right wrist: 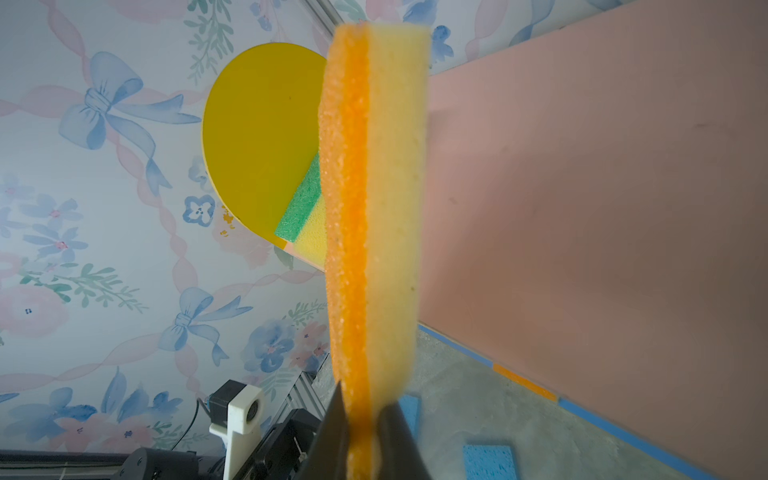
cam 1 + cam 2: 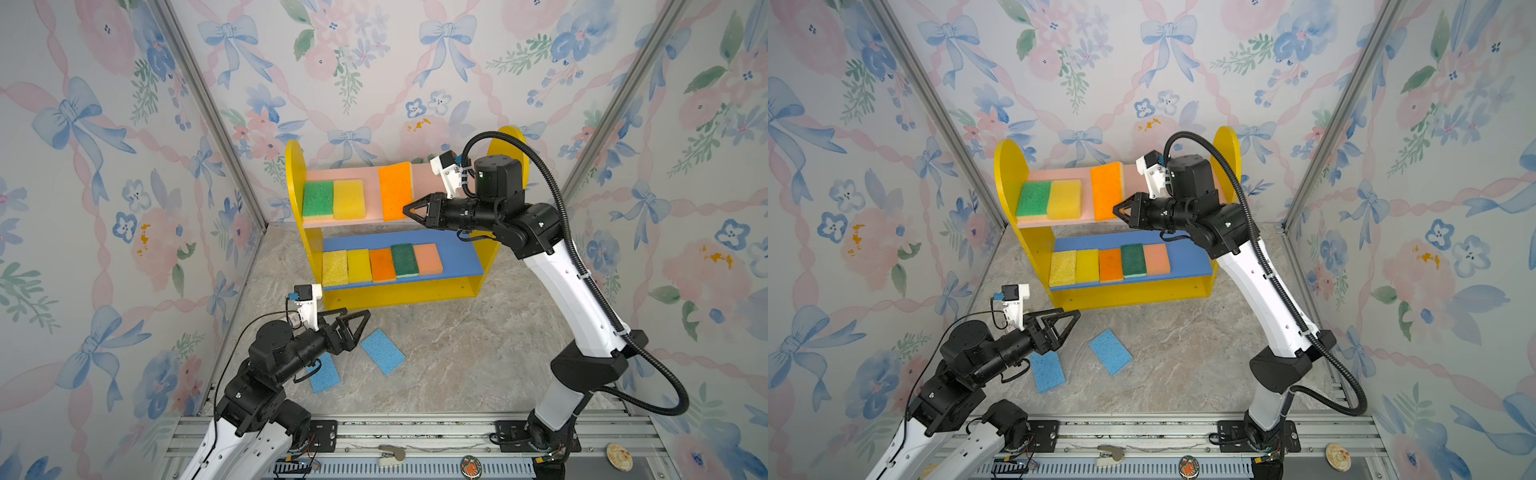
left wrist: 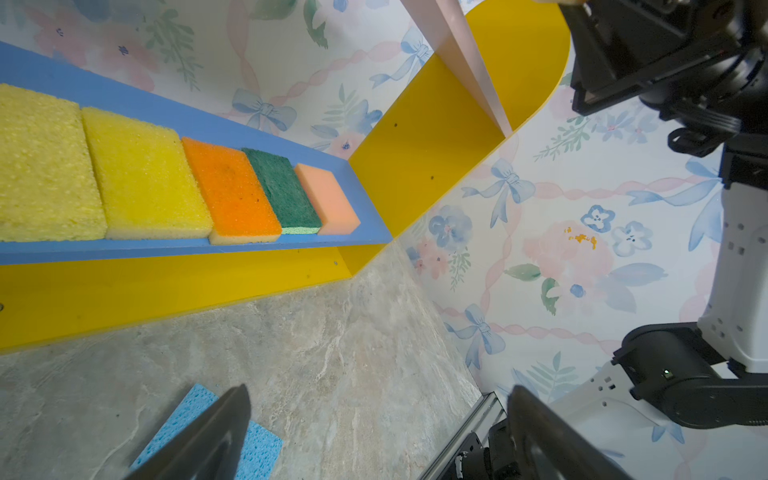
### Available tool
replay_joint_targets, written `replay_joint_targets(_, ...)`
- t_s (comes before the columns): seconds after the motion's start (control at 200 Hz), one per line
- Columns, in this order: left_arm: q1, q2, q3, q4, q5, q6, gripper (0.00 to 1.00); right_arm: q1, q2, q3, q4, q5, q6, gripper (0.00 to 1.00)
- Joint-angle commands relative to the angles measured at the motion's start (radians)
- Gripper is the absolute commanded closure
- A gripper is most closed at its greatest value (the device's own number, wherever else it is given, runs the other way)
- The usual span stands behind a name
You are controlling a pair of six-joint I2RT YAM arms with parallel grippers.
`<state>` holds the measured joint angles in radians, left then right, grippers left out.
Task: Place and organize the cleaning sponges onto the shelf
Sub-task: 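Carry the orange sponge to the pink shelf with the right gripper while the left withdraws, then lay the orange sponge on the pink shelf beside the yellow sponge and release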
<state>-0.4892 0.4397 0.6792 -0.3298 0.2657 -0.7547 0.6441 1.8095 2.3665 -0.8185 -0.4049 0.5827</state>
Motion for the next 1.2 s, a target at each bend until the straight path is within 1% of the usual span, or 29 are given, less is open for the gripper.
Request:
replay_joint_targets(0.0,0.006,-0.005,0.017,-0.023,0.006,0.04,0.02,-0.014,0.074,0.115,-0.079,-0.042,0.004,0.86)
replay_joint_targets(0.095,0.006,-0.009,0.016,-0.031,0.009,0.047,0.02,-0.023,0.126,0.162,-0.066,-0.056,0.028,0.86)
replay_joint_targets(0.16,0.006,-0.012,0.013,-0.032,0.013,0.049,0.02,-0.027,0.145,0.164,-0.037,-0.07,0.035,0.86)
replay_joint_targets(0.175,0.006,-0.013,0.011,-0.032,0.015,0.05,0.02,-0.029,0.149,0.165,-0.03,-0.074,0.064,0.86)
replay_joint_targets(0.2,0.006,-0.015,0.011,-0.032,0.016,0.05,0.02,-0.03,0.155,0.165,-0.018,-0.081,0.075,0.86)
replay_joint_targets(0.33,0.006,-0.024,0.011,-0.038,0.02,0.053,0.02,-0.035,0.193,0.191,0.001,-0.085,0.094,0.85)
replay_joint_targets(0.38,0.006,-0.026,0.011,-0.043,0.02,0.055,0.02,-0.034,0.209,0.205,-0.001,-0.086,0.097,0.79)
replay_joint_targets(0.425,0.006,-0.027,0.011,-0.045,0.022,0.056,0.02,-0.034,0.218,0.215,-0.01,-0.081,0.099,0.67)
replay_joint_targets(0.445,0.006,-0.027,0.011,-0.046,0.022,0.057,0.02,-0.035,0.221,0.221,-0.015,-0.077,0.096,0.63)
replay_joint_targets(0.505,0.006,-0.029,0.011,-0.047,0.023,0.058,0.02,-0.034,0.218,0.22,-0.029,-0.063,0.085,0.59)
replay_joint_targets(0.6,0.006,-0.025,0.011,-0.048,0.023,0.06,0.02,-0.035,0.199,0.22,-0.081,0.005,0.056,0.51)
replay_joint_targets(0.66,0.005,-0.02,0.015,-0.047,0.023,0.061,0.02,-0.035,0.187,0.217,-0.111,0.036,0.049,0.48)
replay_joint_targets(0.675,0.006,-0.018,0.016,-0.047,0.023,0.063,0.02,-0.034,0.184,0.216,-0.117,0.04,0.021,0.48)
replay_joint_targets(0.72,0.006,-0.013,0.019,-0.047,0.023,0.065,0.02,-0.034,0.175,0.212,-0.132,0.06,0.006,0.45)
replay_joint_targets(0.92,0.005,-0.01,0.028,-0.047,0.021,0.067,0.02,-0.032,0.156,0.197,-0.154,0.124,-0.027,0.4)
replay_joint_targets(1.07,0.006,-0.021,0.029,-0.057,0.014,0.068,0.02,-0.024,0.178,0.203,-0.105,0.098,-0.011,0.4)
replay_joint_targets(1.195,0.006,-0.022,0.036,-0.079,0.008,0.077,0.02,-0.02,0.232,0.255,-0.088,0.057,0.007,0.4)
